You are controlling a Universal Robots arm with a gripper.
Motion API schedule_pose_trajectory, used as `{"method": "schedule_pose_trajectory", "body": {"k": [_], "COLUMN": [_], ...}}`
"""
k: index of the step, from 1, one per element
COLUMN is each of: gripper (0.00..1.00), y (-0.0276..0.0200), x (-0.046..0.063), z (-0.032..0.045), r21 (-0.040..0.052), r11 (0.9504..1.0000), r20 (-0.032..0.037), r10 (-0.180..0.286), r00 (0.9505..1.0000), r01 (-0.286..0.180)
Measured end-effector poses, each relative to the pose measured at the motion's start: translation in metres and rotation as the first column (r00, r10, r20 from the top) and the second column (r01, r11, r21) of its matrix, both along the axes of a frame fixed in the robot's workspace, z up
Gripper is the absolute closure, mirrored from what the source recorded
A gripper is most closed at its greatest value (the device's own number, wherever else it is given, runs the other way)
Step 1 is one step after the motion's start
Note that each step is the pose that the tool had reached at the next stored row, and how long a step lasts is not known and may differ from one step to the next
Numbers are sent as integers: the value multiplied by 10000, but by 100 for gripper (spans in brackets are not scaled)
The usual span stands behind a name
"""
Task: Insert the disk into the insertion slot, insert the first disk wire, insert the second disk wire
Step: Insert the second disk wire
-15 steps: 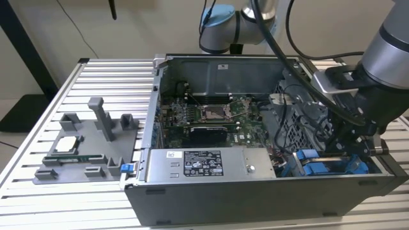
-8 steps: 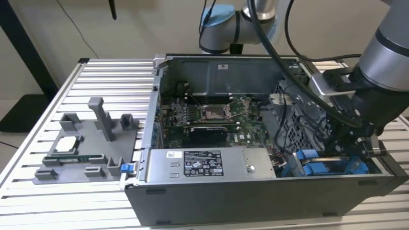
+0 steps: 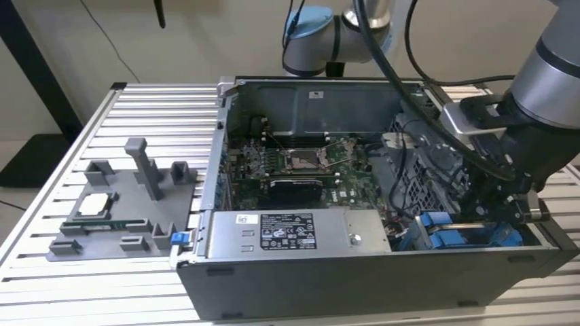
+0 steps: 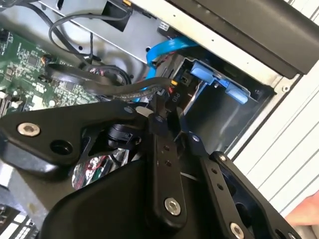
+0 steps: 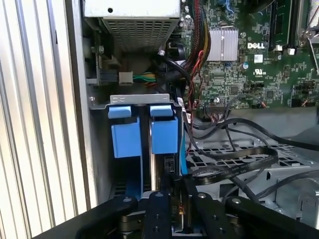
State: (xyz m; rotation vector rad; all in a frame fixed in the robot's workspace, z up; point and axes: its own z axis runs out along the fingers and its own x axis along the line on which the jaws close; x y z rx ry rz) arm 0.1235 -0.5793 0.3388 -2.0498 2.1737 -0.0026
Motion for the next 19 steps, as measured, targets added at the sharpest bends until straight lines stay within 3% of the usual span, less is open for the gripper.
{"method": "schedule_pose_trajectory", "body": {"k": [7,14,19], "gripper": [0,0,0], "y": [1,0,0], "x": [1,1,1], "z": [280,508,542], "r21": [-15,-14,-11], "r11": [10000,10000,10000], "r20": [-36,-82,-87], "r10": [-1,-7,-7], "r00": [10000,10000,10000], "r01": [1,7,7]}}
